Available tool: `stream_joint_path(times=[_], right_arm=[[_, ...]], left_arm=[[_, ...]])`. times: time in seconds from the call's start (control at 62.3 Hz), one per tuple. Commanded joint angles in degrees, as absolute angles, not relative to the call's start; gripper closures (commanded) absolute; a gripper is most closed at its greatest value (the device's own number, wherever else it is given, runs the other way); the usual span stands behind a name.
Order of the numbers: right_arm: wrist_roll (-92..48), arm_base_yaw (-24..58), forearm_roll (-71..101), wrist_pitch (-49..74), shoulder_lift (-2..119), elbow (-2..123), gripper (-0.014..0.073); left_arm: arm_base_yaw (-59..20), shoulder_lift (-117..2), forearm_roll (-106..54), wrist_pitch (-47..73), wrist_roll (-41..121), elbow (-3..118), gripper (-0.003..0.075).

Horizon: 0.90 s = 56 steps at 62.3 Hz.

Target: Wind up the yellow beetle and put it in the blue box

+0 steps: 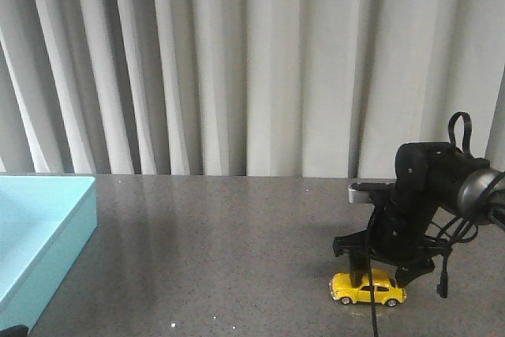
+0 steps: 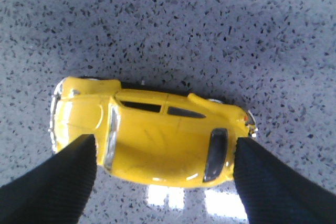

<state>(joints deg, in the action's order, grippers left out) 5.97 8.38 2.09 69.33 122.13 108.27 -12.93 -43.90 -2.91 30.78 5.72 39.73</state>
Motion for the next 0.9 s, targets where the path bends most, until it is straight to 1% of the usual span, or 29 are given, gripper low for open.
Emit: stream_joint_path(times=[0.0, 0.882], right_arm=[[5.85, 8.37, 1.68, 67.49, 118.92, 110.18, 0.0067], [3.43, 8.29, 3.38, 69.54, 121.21, 110.18, 0.0067]], left_arm=[[-13.31, -43.83, -3.28, 26.77, 5.71, 40.94, 0.0185], [-13.31, -43.83, -3.28, 27.25, 5.72, 40.94, 0.0185]])
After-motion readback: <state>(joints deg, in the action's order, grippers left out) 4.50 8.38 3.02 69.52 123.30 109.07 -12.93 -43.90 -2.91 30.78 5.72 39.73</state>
